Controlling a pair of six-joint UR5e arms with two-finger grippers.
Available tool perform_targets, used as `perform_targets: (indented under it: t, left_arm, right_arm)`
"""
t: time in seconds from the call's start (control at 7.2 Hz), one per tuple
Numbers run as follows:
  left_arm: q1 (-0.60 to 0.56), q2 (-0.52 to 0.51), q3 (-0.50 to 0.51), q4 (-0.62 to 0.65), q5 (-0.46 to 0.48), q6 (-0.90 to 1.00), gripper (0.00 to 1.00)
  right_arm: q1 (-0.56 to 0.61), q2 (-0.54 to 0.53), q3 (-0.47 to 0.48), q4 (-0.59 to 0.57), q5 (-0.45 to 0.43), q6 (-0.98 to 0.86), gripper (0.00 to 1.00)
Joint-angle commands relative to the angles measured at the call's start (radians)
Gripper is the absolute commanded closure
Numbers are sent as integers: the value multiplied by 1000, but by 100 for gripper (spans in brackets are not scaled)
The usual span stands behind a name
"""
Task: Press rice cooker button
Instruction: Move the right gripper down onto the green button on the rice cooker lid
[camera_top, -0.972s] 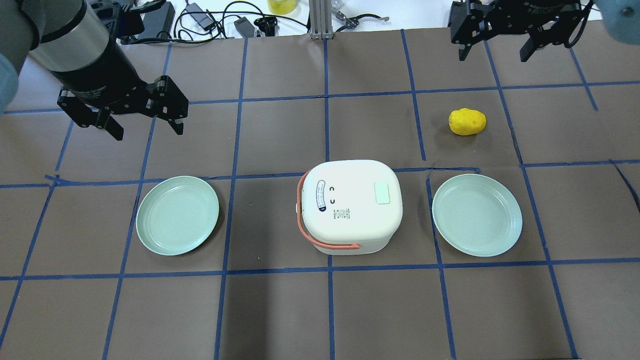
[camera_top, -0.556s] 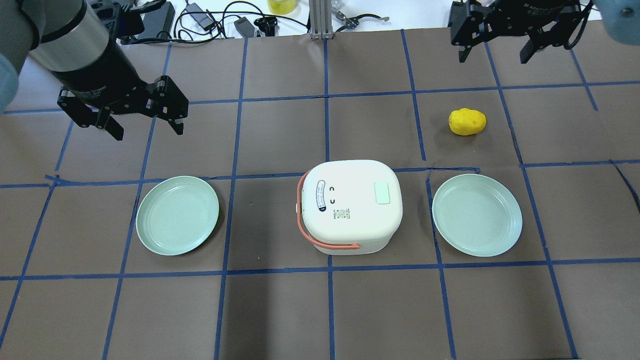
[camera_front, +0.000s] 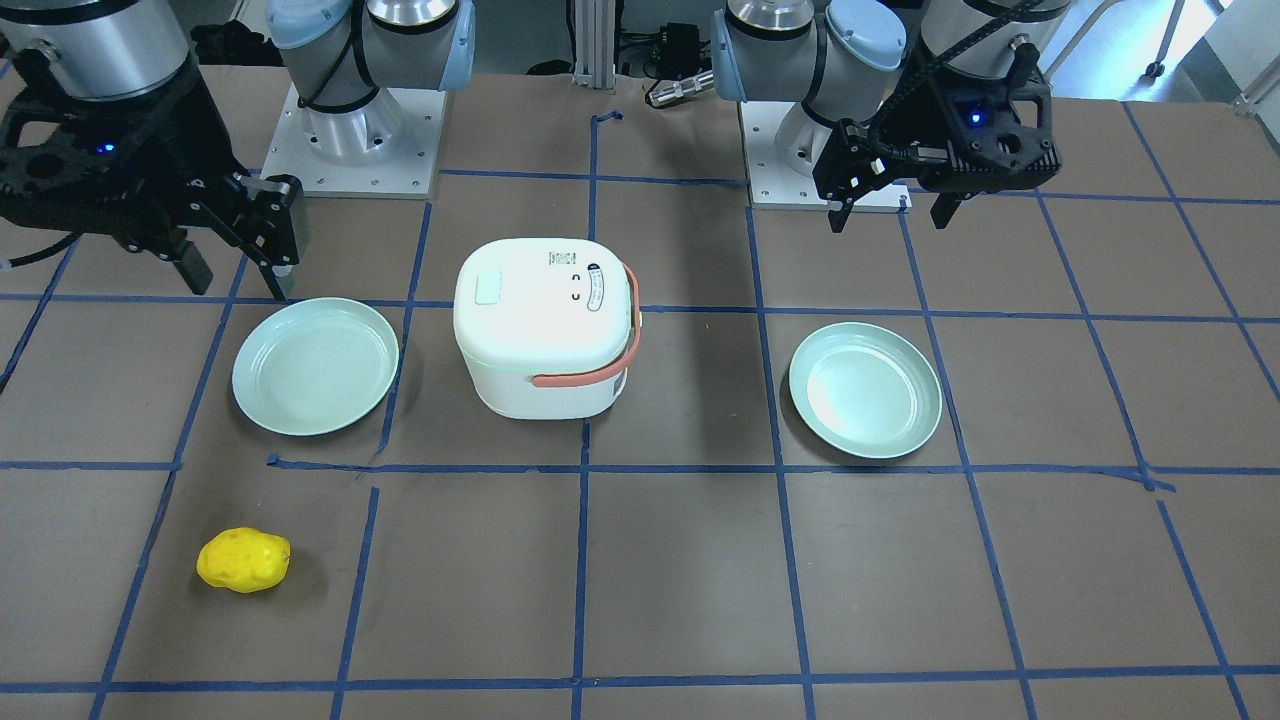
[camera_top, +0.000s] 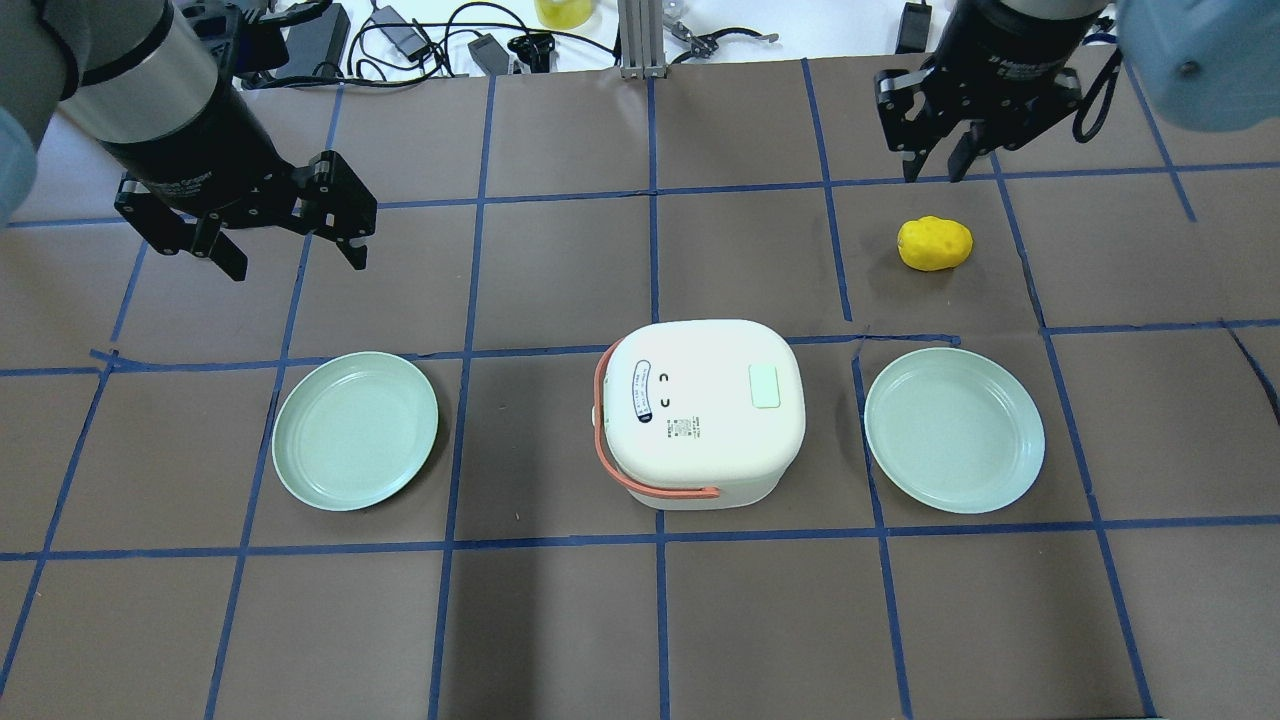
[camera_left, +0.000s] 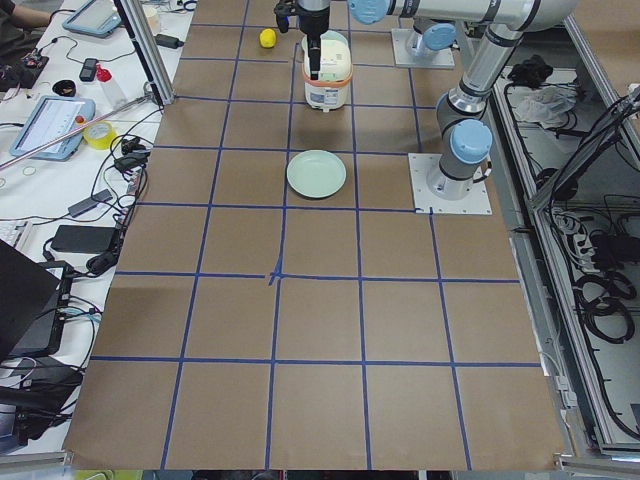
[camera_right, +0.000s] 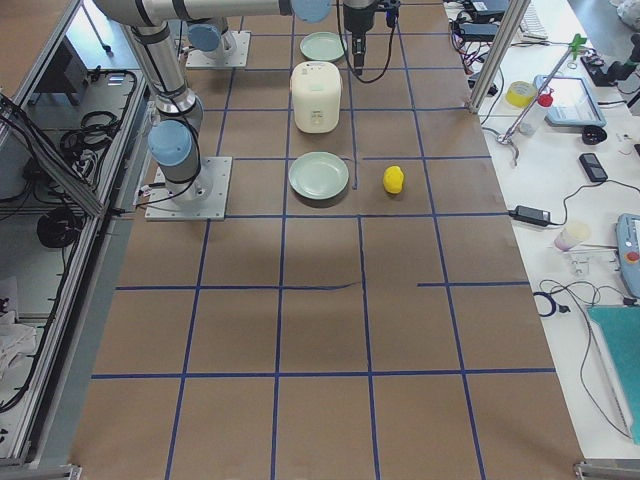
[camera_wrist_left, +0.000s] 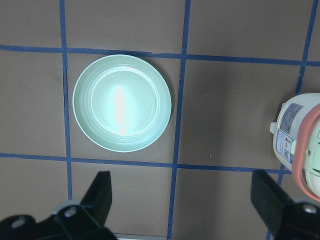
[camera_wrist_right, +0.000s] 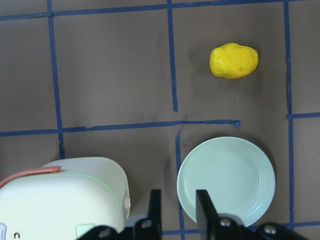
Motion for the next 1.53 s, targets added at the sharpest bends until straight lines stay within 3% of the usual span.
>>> perform_targets:
  t: [0.0,0.42,0.97,1.25,1.39]
  left_arm:
    - [0,0,0,0,0,0,0]
    - [0,0,0,0,0,0,0]
    - [0,0,0,0,0,0,0]
    - [0,0,0,0,0,-1,0]
    - [0,0,0,0,0,0,0]
  right_arm:
    - [113,9,96,-6,2,37,83]
    - [143,1,220,-27,112,68,89]
    - [192,12,343,-194,94,91,89]
    - [192,12,343,-209,88,94,86]
    - [190,3,325,-206,86,120,36]
